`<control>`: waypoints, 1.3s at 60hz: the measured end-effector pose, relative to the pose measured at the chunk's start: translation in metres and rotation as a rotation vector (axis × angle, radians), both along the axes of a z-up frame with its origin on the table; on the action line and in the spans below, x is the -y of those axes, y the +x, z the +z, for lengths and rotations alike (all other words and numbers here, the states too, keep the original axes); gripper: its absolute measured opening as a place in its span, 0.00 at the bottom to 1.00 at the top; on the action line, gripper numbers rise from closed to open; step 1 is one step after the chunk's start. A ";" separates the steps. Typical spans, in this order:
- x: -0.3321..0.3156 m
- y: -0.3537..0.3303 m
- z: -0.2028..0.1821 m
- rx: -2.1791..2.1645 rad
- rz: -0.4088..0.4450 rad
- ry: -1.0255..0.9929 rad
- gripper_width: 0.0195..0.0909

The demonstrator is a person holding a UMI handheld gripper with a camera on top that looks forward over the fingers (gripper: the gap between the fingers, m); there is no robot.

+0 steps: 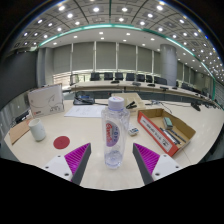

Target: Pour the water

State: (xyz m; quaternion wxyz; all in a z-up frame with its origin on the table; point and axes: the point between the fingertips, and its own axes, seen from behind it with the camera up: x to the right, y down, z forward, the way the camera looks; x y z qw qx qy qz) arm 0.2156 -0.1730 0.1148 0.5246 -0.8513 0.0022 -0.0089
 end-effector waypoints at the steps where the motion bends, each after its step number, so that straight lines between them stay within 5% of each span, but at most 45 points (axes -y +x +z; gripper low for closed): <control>1: -0.006 0.001 -0.003 -0.002 0.002 0.004 0.93; 13: -0.060 0.011 -0.029 -0.020 -0.002 0.040 0.91; 22: -0.076 0.008 -0.033 -0.045 -0.014 0.062 0.46; 30: -0.076 0.005 -0.032 -0.048 -0.024 0.059 0.39; 41: -0.075 0.005 -0.028 0.026 -0.048 0.038 0.17; 61: -0.105 -0.054 0.062 0.416 -0.055 0.096 0.17; 69: -0.125 -0.110 0.111 0.717 0.007 0.142 0.17; 78: -0.152 -0.184 0.124 1.068 0.116 0.161 0.16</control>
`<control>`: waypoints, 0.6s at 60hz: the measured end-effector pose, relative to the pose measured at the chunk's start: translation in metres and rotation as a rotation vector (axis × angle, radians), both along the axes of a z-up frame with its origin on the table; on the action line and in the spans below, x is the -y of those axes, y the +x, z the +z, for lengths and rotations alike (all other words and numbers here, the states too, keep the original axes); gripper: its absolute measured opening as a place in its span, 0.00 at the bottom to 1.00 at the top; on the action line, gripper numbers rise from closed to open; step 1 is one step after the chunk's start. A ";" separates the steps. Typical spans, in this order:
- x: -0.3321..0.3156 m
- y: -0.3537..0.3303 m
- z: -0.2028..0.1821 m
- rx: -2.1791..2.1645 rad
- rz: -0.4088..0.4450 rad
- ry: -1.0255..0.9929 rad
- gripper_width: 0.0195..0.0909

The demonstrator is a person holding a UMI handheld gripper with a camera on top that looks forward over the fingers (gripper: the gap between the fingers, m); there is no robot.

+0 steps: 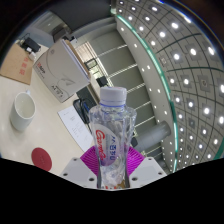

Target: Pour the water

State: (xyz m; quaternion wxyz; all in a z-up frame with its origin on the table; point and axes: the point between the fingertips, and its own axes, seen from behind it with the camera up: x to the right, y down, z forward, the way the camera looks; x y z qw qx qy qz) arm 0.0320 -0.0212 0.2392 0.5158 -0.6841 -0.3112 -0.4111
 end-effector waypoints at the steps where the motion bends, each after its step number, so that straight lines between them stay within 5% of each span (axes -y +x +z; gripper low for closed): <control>1: -0.003 -0.008 0.000 0.042 0.011 -0.002 0.16; 13: -0.026 -0.078 -0.014 0.548 0.131 -0.027 0.16; 36: -0.046 -0.109 -0.048 1.026 0.228 -0.080 0.17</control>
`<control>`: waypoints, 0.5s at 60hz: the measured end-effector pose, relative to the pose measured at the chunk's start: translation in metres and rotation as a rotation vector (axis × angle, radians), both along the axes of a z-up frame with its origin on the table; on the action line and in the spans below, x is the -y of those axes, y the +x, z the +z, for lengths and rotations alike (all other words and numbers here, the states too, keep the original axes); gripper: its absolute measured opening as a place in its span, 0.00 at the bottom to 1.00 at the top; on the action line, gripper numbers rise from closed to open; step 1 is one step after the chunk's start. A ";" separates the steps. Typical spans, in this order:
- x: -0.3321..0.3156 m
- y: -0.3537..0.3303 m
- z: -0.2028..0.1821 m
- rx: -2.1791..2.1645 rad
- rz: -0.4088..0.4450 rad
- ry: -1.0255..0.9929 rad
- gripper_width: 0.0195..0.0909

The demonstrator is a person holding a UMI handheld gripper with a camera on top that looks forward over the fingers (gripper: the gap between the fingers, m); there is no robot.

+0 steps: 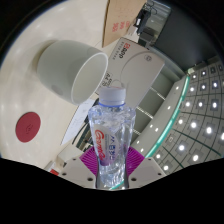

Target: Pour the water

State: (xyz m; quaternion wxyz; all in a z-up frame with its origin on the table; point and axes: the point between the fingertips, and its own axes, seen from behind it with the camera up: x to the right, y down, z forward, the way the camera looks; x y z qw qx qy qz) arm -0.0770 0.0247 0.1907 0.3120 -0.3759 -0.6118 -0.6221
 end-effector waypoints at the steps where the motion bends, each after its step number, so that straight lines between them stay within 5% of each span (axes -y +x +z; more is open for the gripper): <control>1: 0.000 -0.001 0.000 0.002 0.003 -0.001 0.17; 16: -0.005 0.001 -0.004 -0.171 -0.002 -0.026 0.17; 30: 0.009 0.016 0.020 -0.817 -0.061 -0.072 0.18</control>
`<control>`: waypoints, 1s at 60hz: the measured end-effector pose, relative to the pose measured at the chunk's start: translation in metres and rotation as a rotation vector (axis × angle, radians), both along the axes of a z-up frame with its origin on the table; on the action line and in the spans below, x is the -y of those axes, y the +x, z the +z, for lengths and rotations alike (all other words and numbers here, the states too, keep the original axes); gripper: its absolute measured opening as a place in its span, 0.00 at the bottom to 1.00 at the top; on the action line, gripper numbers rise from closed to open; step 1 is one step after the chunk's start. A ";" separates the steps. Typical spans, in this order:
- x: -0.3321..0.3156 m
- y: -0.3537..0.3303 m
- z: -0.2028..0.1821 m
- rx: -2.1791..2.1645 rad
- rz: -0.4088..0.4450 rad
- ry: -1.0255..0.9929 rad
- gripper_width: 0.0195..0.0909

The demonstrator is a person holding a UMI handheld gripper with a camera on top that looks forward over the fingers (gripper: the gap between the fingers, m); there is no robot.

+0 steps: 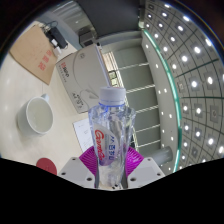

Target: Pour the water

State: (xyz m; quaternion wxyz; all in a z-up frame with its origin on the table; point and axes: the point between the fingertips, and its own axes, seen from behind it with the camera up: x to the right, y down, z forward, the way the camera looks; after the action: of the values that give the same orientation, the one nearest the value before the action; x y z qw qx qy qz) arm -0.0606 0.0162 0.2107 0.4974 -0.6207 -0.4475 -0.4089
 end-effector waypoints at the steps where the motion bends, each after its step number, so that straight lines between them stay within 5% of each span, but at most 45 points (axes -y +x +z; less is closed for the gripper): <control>1: 0.001 0.000 0.002 -0.053 -0.003 -0.005 0.18; 12: 0.013 -0.005 0.000 -0.604 0.011 -0.113 0.17; 30: 0.026 0.020 -0.081 -1.104 -0.075 -0.315 0.17; 45: 0.037 0.013 -0.125 -1.221 -0.060 -0.374 0.20; 57: 0.041 0.015 -0.127 -1.234 -0.057 -0.374 0.46; 60: 0.044 0.017 -0.132 -1.225 -0.083 -0.402 0.65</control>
State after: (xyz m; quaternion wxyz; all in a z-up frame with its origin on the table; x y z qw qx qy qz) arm -0.0438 -0.0275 0.0783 0.5206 -0.8394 -0.1259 0.0923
